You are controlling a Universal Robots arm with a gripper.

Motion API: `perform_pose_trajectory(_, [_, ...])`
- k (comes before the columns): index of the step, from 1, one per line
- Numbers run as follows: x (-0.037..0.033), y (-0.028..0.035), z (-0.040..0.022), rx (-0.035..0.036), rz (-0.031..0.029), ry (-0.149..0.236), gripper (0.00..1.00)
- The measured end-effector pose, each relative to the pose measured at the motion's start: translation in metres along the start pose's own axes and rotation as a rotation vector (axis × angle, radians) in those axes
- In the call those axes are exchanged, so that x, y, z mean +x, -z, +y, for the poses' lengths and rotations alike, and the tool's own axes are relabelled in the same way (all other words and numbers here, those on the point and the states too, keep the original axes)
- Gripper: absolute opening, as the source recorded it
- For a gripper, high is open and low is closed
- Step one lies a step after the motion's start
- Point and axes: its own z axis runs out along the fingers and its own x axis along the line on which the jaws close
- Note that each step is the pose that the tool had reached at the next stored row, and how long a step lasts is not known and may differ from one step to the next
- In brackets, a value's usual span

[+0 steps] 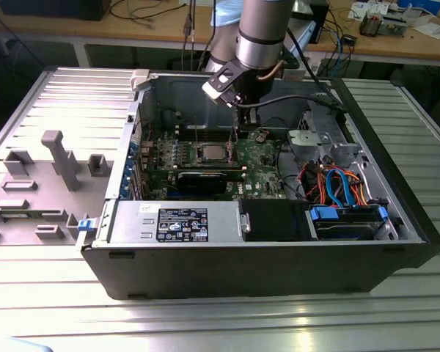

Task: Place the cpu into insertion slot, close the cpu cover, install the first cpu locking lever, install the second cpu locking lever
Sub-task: 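Close the cpu cover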

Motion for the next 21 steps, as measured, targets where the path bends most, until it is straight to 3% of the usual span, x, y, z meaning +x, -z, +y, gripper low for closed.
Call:
perform_pose_trajectory(8, [0.0005,-0.0003,-0.0063,0.0,-0.0001,0.0,0.11])
perform_pose_trajectory(12, [0.0008,-0.0027,-0.014,-0.0002,0.0,0.0,0.11])
perform_pose_trajectory(19, [0.0015,-0.0147,-0.0337,-0.0004,-0.0001,0.004,0.11])
perform_pose_trajectory(21, [0.0018,-0.0172,-0.0427,-0.0006,-0.0003,0.005,0.11])
